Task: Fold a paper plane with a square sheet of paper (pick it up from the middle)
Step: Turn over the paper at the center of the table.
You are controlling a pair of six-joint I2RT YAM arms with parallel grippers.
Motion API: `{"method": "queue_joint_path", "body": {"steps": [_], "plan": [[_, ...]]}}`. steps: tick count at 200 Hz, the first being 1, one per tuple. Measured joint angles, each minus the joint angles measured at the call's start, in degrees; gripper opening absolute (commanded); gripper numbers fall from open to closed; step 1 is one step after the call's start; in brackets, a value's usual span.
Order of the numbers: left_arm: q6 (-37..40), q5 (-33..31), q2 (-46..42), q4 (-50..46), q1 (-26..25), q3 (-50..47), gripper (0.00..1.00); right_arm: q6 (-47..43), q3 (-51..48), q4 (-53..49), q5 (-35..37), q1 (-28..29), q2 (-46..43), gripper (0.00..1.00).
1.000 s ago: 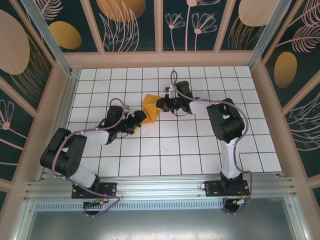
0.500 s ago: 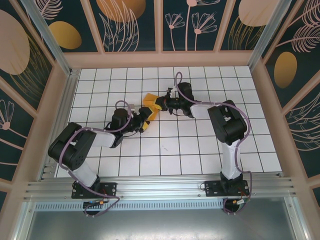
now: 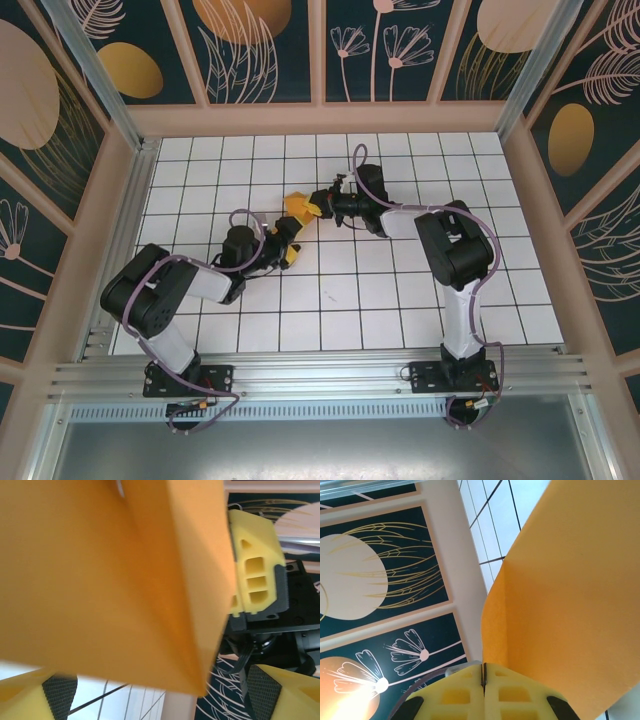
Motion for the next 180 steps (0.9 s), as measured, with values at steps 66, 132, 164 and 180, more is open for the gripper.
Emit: {"method": "queue_joint_path", "body": {"steps": [66, 132, 164, 180], "plan": [[-2.7, -2.8, -1.1, 4.4, 0.0, -2.3, 0.83, 1.7, -0.8, 1.0, 0.6, 0.3, 0.0, 0.02], [-6.1, -4.0, 4.3, 13.4, -0.1, -2.0, 0.77, 5.2, -2.6, 2.8, 0.4, 0.9, 0.0, 0.02], [-6.3, -5.0, 4.2, 14.1, -0.3, -2.0, 0.56, 5.7, -3.2, 3.4, 0.4, 0.9, -0.1, 0.02], [-6.0, -5.5, 3.8, 13.6, -0.3, -2.0, 0.46, 5.8, -4.0, 3.4, 0.4, 0.9, -0.1, 0.02]]}}
